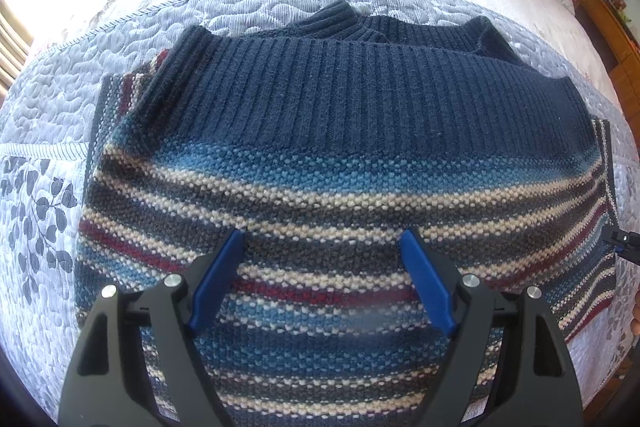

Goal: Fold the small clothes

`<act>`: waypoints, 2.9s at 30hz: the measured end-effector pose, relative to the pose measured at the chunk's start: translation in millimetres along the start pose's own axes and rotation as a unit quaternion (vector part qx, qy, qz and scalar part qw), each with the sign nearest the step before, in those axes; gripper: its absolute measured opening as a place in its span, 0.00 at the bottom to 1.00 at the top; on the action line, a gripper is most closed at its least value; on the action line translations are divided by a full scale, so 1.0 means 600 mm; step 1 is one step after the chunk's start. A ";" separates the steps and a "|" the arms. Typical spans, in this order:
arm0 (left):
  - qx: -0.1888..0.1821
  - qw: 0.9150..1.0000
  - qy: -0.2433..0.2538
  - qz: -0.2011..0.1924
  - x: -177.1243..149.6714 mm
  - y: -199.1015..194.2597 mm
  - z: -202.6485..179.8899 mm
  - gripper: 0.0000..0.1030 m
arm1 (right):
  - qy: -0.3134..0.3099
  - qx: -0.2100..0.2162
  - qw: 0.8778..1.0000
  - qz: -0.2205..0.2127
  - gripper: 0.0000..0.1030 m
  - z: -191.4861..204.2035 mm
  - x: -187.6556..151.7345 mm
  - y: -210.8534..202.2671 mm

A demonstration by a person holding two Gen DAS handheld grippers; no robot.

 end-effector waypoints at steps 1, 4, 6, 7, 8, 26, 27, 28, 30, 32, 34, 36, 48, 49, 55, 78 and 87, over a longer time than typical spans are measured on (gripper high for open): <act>0.000 1.000 0.002 0.000 0.000 0.001 0.001 0.79 | -0.002 -0.006 1.000 -0.001 0.36 0.004 0.000 0.002; -0.004 1.000 0.003 0.002 -0.001 0.012 0.010 0.80 | -0.003 -0.022 1.000 -0.001 0.34 0.009 0.001 0.011; -0.007 1.000 0.000 0.003 0.000 0.016 0.014 0.81 | -0.012 -0.036 0.999 -0.002 0.34 0.014 0.000 0.016; -0.007 1.000 0.001 0.003 0.000 0.018 0.016 0.82 | -0.017 -0.042 0.999 -0.003 0.34 0.017 -0.001 0.018; -0.006 1.000 0.003 0.003 0.001 0.022 0.019 0.82 | -0.019 -0.046 0.999 -0.003 0.34 0.019 -0.001 0.020; -0.014 1.000 -0.006 0.010 -0.003 0.044 0.038 0.81 | 0.016 -0.037 0.999 -0.019 0.30 0.085 0.006 -0.013; -0.012 1.000 -0.006 0.005 -0.004 0.036 0.047 0.81 | 0.011 -0.024 0.999 -0.023 0.30 0.105 0.008 -0.026; -0.012 1.000 -0.008 0.002 -0.005 0.029 0.056 0.81 | -0.001 -0.013 1.000 -0.028 0.30 0.127 0.009 -0.038; -0.023 1.000 -0.020 0.000 -0.008 0.019 0.074 0.81 | -0.027 0.003 0.999 -0.032 0.30 0.179 0.010 -0.054; -0.035 0.999 -0.034 -0.001 -0.011 0.013 0.088 0.81 | -0.050 0.027 0.998 -0.029 0.30 0.231 0.011 -0.059; -0.040 0.998 -0.042 -0.004 -0.010 0.009 0.097 0.81 | -0.079 0.033 0.996 -0.026 0.30 0.283 0.010 -0.055; -0.044 0.998 -0.043 -0.008 -0.004 -0.001 0.099 0.81 | -0.105 0.034 0.994 -0.023 0.30 0.328 0.008 -0.043; -0.054 0.997 -0.050 -0.011 -0.010 -0.037 0.114 0.81 | -0.147 0.024 0.988 0.047 0.28 0.416 -0.038 0.090; -0.056 0.997 -0.052 -0.009 -0.011 -0.037 0.114 0.81 | -0.144 0.029 0.988 0.056 0.31 0.415 -0.040 0.102; -0.067 0.996 -0.052 -0.011 -0.009 -0.041 0.102 0.80 | -0.148 0.049 0.985 0.071 0.43 0.422 -0.053 0.129; -0.266 0.954 -0.101 0.098 -0.017 0.017 -0.129 0.78 | -0.114 0.008 0.993 -0.006 0.60 0.222 -0.090 -0.032; -0.267 0.948 -0.127 0.116 -0.017 0.043 -0.171 0.78 | -0.125 0.015 0.992 -0.002 0.60 0.198 -0.091 -0.025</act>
Point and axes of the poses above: each gripper's, at about its wrist camera, not at the fingertips, and y roughly the way its jaws point, z to its left, x to its top, the point moved 5 cm from there along y, roughly the way its jaws point, and after that the axes turned 4 degrees about -x, right-handed, at the moved point
